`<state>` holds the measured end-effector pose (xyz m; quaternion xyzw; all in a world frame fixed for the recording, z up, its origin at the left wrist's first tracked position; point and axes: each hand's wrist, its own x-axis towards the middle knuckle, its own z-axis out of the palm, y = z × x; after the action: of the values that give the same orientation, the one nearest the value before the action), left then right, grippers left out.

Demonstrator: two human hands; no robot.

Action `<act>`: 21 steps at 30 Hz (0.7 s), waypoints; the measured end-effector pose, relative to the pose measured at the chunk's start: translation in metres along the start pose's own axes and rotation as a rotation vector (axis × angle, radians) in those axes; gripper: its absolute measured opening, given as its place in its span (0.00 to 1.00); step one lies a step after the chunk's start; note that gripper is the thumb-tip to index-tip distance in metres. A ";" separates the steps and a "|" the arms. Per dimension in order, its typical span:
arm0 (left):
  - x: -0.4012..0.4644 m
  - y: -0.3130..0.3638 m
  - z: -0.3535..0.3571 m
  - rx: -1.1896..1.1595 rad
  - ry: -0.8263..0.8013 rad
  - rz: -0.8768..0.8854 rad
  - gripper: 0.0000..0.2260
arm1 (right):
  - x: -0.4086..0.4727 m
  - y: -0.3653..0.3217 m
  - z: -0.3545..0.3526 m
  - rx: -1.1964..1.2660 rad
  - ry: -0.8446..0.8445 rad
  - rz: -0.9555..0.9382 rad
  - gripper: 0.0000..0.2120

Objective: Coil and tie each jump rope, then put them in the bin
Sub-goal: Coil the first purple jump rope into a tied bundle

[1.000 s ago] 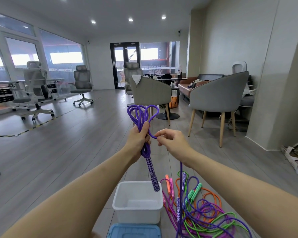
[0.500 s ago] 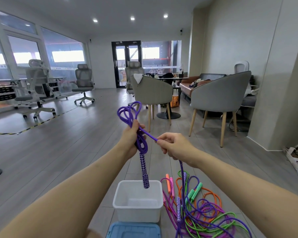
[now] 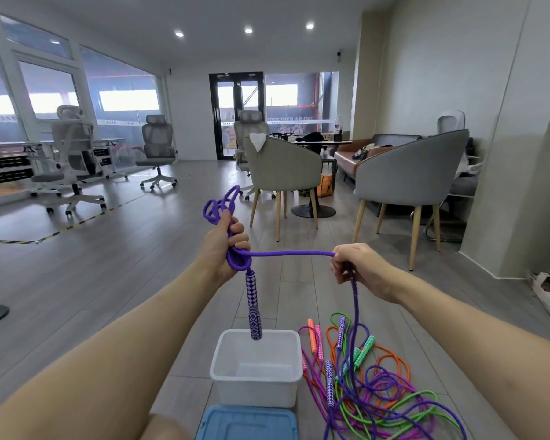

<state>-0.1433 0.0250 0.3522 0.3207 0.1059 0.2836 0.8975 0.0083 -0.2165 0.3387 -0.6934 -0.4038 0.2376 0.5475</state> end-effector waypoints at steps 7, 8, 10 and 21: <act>-0.014 -0.012 0.013 0.379 -0.119 -0.082 0.14 | 0.007 -0.007 0.007 -0.008 0.053 -0.063 0.12; -0.015 -0.015 0.015 0.426 -0.119 -0.077 0.14 | 0.008 -0.010 0.010 -0.039 0.049 -0.084 0.12; -0.018 -0.021 0.018 0.496 -0.124 -0.068 0.13 | 0.009 -0.016 0.018 -0.106 0.061 -0.118 0.10; -0.026 -0.037 0.019 0.701 -0.238 -0.120 0.17 | 0.019 -0.026 0.046 -0.419 0.236 -0.330 0.02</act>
<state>-0.1410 -0.0230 0.3438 0.6322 0.1101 0.1377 0.7544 -0.0247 -0.1730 0.3517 -0.7392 -0.4847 -0.0255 0.4669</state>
